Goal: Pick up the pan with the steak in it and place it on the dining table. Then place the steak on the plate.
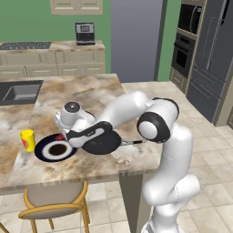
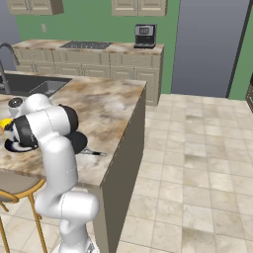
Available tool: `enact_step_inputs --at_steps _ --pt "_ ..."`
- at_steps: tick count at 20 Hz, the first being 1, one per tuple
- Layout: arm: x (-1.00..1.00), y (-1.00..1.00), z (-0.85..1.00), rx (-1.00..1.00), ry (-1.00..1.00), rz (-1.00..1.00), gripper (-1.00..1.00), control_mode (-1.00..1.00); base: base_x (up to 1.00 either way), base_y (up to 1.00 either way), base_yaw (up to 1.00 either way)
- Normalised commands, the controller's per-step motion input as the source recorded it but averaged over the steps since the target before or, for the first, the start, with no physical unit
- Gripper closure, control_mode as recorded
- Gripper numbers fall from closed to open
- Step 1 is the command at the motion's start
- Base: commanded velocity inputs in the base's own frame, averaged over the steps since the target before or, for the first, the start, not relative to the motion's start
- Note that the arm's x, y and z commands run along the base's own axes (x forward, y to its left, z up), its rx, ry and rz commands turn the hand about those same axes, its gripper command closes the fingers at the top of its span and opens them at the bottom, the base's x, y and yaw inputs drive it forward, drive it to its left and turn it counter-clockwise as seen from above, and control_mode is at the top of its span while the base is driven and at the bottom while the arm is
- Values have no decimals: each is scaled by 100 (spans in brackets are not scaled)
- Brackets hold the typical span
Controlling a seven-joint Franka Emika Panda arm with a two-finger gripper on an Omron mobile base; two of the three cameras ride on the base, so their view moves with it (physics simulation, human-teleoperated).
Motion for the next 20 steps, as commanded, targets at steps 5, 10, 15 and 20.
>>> enact_step_inputs --at_steps 5,10,15,20 --pt "0 8 -3 1 0 0 100 -100 0 0 0" --pt "-6 11 -18 0 2 0 100 -100 0 0 0" --pt "-7 25 -18 0 0 0 100 -100 0 0 0" --pt "0 28 -18 0 0 0 100 -100 0 0 0"
